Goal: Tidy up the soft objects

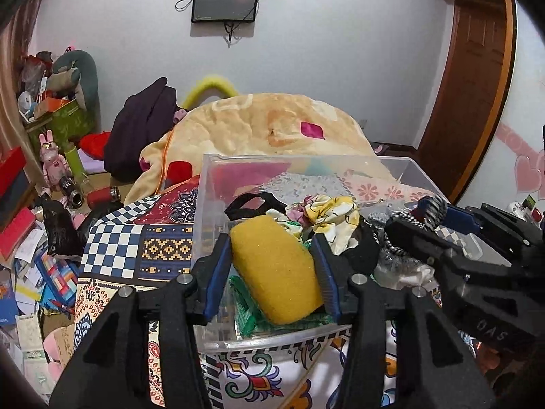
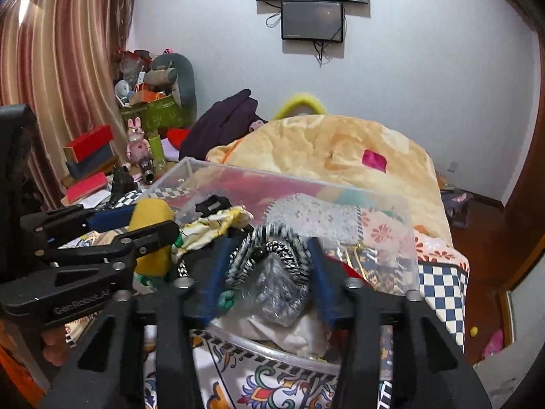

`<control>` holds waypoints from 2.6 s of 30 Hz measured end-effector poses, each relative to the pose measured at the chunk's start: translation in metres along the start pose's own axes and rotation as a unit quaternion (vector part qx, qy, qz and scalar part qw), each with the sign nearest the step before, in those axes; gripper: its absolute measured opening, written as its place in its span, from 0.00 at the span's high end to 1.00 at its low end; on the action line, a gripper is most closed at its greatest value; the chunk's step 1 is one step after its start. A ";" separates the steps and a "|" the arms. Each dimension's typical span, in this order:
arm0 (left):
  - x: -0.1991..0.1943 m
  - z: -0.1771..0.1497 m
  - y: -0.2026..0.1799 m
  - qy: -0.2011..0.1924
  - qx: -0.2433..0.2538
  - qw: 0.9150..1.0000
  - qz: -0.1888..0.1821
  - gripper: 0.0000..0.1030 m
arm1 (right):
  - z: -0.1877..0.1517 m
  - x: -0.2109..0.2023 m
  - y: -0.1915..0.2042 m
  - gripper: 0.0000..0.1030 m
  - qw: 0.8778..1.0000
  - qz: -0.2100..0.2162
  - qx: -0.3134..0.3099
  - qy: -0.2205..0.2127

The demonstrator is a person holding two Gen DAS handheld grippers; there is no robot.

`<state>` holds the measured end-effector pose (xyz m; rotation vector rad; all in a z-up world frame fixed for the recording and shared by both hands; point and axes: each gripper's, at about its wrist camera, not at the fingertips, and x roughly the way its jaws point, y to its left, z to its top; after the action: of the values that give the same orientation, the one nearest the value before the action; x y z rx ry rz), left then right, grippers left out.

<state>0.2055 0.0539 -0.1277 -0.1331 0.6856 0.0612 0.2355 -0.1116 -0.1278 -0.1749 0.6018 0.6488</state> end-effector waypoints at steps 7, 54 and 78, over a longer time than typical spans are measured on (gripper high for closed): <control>-0.013 0.001 0.001 -0.003 -0.003 1.000 -0.016 0.41 | 0.005 -0.011 -0.004 0.33 1.000 -0.007 -0.005 -0.005; -0.236 0.001 -0.032 -0.237 0.034 0.969 -0.058 0.11 | 0.004 -0.195 0.018 0.00 0.977 -0.014 0.017 -0.212; -0.234 -0.003 -0.036 -0.235 0.041 0.970 -0.055 0.04 | 0.002 -0.199 0.014 0.00 0.977 -0.012 0.022 -0.213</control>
<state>0.0268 0.0148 0.0222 -0.0719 0.2060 -0.0413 0.1014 -0.2020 -0.0115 0.0000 0.2007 0.6253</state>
